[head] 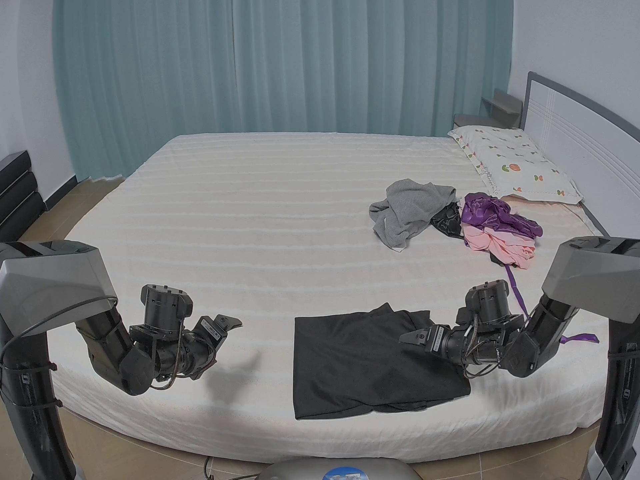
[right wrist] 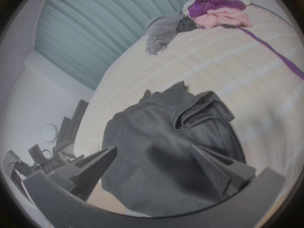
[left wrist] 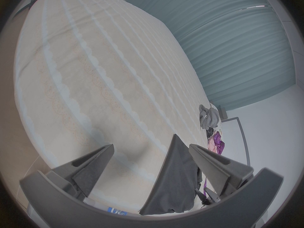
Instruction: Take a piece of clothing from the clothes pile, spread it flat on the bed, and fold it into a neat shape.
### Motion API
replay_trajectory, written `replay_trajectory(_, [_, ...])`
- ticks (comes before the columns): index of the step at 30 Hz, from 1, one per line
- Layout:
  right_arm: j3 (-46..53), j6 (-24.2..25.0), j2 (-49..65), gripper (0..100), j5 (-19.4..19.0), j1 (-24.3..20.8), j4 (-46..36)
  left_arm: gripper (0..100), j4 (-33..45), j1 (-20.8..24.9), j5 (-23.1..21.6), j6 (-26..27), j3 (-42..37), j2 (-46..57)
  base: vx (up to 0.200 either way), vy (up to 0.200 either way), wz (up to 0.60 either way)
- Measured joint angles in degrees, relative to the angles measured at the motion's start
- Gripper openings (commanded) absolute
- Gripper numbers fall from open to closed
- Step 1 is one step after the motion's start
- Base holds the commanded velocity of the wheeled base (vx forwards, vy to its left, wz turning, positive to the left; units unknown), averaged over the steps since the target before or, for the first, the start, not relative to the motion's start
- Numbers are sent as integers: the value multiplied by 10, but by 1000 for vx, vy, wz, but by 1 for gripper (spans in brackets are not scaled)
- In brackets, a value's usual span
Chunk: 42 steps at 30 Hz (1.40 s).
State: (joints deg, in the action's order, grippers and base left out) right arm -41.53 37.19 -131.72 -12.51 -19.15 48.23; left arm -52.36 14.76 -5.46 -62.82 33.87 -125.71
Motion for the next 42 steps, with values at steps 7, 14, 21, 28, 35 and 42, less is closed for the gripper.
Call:
replay_trajectory(7, [-81,10,-29,100,3,-4,-68,100,0,0,0,0,0,0,0,0,0])
replay_trajectory(14, [-171,29,-61,100,74,9,-69,100,0,1,0,0,0,0,0,0,0])
replay_trajectory(21, [-225,46,-94,100,133,52,-42,100,0,1,0,0,0,0,0,0,0])
replay_trajectory(28, [-211,15,-103,100,89,79,-32,100,0,1,0,0,0,0,0,0,0])
replay_trajectory(35, [-201,5,-109,0,46,81,-7,100,0,1,0,0,0,-1,0,0,0])
replay_trajectory(42, [-208,-10,-120,0,45,79,-7,100,0,1,0,0,0,-1,0,0,0])
